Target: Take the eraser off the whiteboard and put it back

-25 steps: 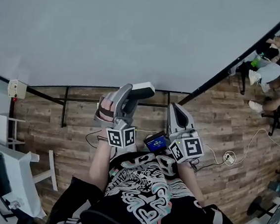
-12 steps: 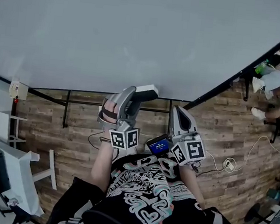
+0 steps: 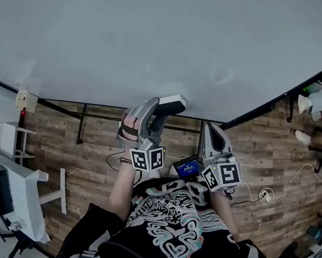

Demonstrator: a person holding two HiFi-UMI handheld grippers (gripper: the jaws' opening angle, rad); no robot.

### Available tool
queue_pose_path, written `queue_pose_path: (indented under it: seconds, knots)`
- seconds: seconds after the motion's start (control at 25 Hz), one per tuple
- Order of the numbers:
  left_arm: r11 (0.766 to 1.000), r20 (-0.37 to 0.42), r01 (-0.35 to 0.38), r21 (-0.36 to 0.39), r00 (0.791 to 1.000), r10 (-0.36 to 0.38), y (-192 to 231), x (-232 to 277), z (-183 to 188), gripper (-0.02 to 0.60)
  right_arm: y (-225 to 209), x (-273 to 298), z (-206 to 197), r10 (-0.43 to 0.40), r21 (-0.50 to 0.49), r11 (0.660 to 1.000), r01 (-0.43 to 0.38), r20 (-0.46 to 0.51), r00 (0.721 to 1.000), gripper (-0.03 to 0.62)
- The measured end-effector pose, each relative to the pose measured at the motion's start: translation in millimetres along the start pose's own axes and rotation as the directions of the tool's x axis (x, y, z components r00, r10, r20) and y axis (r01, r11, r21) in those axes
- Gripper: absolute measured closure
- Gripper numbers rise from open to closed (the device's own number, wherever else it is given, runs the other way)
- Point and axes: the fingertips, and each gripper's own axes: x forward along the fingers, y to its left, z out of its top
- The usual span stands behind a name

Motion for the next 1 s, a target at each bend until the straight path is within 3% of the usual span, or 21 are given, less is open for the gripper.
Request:
queue_pose_path:
  seconds: [1.0]
  knots:
    - [0.999,-0.026,-0.031,-0.013,0.999,0.031,4.7,13.1,-10.1,0.311,-5.6,18.5,2.7,0.032,-0.014,0.999,-0.032,0.008,0.999,0.580]
